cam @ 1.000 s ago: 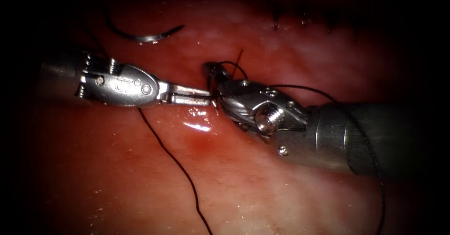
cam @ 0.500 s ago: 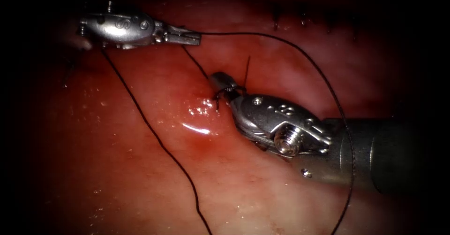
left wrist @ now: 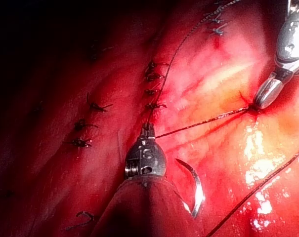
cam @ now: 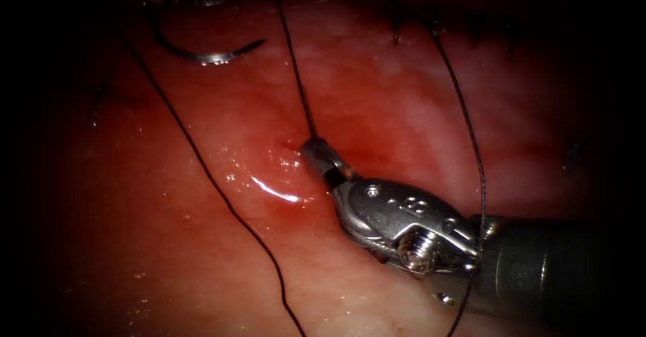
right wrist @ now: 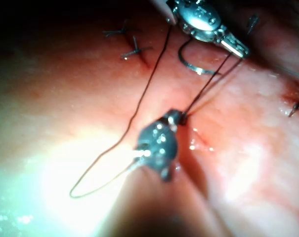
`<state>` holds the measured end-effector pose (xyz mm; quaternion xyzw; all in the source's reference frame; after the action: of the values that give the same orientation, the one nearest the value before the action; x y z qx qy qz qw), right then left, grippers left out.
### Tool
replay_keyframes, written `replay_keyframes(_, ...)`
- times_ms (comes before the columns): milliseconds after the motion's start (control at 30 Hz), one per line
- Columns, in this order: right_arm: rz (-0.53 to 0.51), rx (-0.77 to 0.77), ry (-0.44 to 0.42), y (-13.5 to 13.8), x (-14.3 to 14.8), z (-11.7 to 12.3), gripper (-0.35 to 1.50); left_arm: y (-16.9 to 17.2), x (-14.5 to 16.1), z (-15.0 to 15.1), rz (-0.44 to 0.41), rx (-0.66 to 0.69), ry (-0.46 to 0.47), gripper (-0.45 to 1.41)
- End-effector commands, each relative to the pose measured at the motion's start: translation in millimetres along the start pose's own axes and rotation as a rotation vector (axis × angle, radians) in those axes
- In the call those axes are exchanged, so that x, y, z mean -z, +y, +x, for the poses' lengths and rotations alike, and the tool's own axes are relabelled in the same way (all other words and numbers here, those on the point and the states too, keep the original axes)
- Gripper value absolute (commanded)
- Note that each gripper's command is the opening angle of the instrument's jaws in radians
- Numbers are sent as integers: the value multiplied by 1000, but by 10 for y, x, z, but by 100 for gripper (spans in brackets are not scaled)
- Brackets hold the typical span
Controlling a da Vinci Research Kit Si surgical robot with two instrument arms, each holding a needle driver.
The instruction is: Wound Closure
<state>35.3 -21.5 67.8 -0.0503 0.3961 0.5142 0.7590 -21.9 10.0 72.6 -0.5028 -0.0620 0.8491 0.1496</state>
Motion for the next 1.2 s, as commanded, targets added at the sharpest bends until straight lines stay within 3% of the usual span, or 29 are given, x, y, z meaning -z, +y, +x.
replay_keyframes(33,2,4,0,-6,-3,-5,-35,-5,-10,0,2,-2,1,-45)
replay_keyframes(567,22,97,11,-23,8,-43,-35,-44,-22,-14,92,-78,-41,-45)
replay_keyframes(833,24,122,14,-26,8,-44,-35,-47,-22,-11,137,-125,-72,-45)
replay_keyframes(967,27,155,40,-34,13,-46,-35,-52,-19,-3,144,-156,-83,-45)
replay_keyframes(1200,56,290,98,-54,21,-43,-35,-53,-13,49,159,-222,-83,-45)
